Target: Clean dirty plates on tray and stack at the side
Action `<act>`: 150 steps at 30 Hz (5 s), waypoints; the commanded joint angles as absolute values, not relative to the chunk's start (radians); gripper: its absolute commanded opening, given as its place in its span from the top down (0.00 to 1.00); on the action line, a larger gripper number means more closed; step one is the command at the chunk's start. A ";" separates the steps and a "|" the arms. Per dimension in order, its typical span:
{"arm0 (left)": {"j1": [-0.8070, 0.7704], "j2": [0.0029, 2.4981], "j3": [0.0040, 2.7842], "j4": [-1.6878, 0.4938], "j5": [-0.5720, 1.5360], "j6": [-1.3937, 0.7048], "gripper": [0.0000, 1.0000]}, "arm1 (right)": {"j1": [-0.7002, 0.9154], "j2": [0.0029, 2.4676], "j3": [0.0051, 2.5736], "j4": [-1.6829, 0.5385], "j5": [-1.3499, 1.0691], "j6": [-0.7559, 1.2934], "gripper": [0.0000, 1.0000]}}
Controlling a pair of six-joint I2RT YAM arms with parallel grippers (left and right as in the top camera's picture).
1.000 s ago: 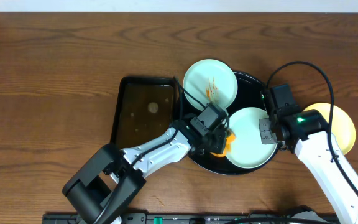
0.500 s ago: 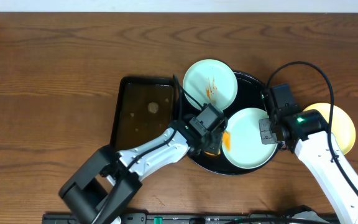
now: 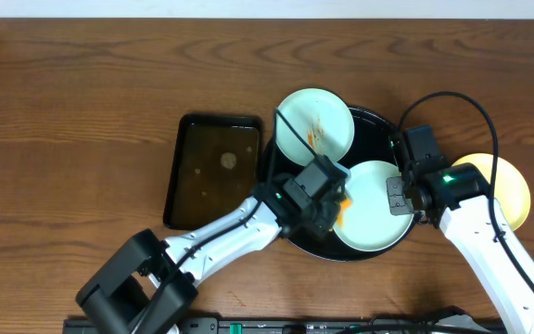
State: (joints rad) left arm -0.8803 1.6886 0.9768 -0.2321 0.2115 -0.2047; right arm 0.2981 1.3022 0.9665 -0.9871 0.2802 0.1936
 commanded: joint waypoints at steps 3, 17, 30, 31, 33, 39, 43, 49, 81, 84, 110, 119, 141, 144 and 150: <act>-0.918 1.728 0.978 -0.235 0.208 -0.150 0.93 | 0.307 1.303 0.968 -0.988 0.280 0.210 0.99; -0.920 1.751 0.978 -0.345 -0.133 -0.150 0.92 | 0.307 1.303 0.968 -0.996 0.280 0.213 0.99; -0.920 1.636 0.995 -0.276 -0.060 -0.150 0.93 | 0.307 1.303 0.968 -0.999 0.280 0.213 0.99; -0.920 1.634 0.995 -0.261 -0.023 -0.151 0.92 | 0.307 1.303 0.968 -0.999 0.280 0.213 0.99; -0.920 1.636 0.994 -0.216 0.065 -0.183 0.92 | 0.307 1.303 0.968 -0.999 0.280 0.213 0.99; -0.921 1.678 0.989 -0.114 0.207 -0.382 0.93 | 0.307 1.303 0.968 -1.002 0.280 0.214 0.99; -0.921 1.731 0.988 -0.109 0.207 -0.418 0.93 | 0.307 1.303 0.968 -1.003 0.280 0.216 0.99; -0.921 1.800 0.988 -0.083 0.250 -0.417 0.92 | 0.307 1.303 0.968 -1.003 0.280 0.216 0.99; -0.828 1.606 0.988 -0.314 -0.091 -0.357 0.92 | 0.307 1.303 0.968 -0.995 0.280 0.240 0.99; -0.799 1.589 0.988 -0.338 -0.091 -0.356 0.92 | 0.306 1.303 0.968 -0.994 0.279 0.265 0.98; -0.440 1.541 0.987 -0.486 -0.087 -0.361 0.92 | 0.001 1.601 0.949 -0.699 -0.110 0.037 0.63; -0.441 1.541 0.986 -0.486 -0.087 -0.361 0.92 | 0.002 1.721 0.949 -0.701 -0.252 -0.004 0.66; -0.441 1.541 0.986 -0.496 -0.087 -0.361 0.92 | 0.001 1.825 0.948 -0.729 -0.451 -0.069 0.99; -0.441 1.541 0.986 -0.497 -0.086 -0.361 0.92 | 0.001 1.824 0.948 -0.728 -0.531 -0.140 0.99; -0.441 1.541 0.986 -0.497 -0.087 -0.361 0.92 | 0.001 1.809 0.949 -0.725 -0.533 -0.145 0.99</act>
